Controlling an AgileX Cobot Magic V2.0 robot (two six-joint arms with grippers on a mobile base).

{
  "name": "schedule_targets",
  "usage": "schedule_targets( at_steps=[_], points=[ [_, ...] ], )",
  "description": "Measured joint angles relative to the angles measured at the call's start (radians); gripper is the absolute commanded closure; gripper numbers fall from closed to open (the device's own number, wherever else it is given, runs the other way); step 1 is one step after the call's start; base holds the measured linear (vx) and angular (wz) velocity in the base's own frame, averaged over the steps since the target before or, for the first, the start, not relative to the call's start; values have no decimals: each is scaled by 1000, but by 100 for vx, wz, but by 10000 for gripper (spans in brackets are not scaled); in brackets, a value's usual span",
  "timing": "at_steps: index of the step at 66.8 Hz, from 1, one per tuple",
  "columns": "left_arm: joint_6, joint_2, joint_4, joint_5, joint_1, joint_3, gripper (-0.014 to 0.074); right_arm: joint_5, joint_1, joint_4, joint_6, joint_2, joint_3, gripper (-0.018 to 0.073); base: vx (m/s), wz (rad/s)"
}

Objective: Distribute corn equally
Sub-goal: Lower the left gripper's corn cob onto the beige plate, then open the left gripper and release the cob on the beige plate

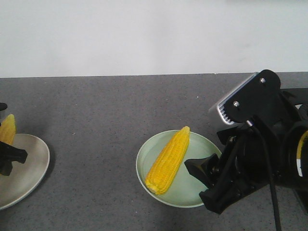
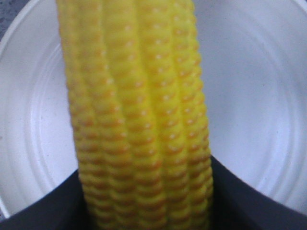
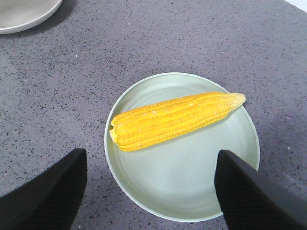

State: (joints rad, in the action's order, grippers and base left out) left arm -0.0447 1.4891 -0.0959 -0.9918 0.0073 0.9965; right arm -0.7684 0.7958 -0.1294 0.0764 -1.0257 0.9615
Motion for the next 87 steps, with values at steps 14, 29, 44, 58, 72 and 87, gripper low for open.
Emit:
schedule_targets(
  at_steps=[14,29,44,58,72,87],
  points=[
    [0,24,1,-1,0,0,307,0,0,0,0,0,0,17,0,0],
    [16,36,1,-16,0,0,220,0,0,0,0,0,0,17,0,0],
    [20,38,1,-31,0,0,111,0,0,0,0,0,0,17,0,0],
    [20,38,1,-34,0,0,19,0,0,0,0,0,0,17,0,0],
    [24,38,1,-42,0,0,5,0,0,0,0,0,0,17,0,0],
    [31,5,1,-46,0,0,6,0,0,0,0,0,0,17,0,0]
  ],
)
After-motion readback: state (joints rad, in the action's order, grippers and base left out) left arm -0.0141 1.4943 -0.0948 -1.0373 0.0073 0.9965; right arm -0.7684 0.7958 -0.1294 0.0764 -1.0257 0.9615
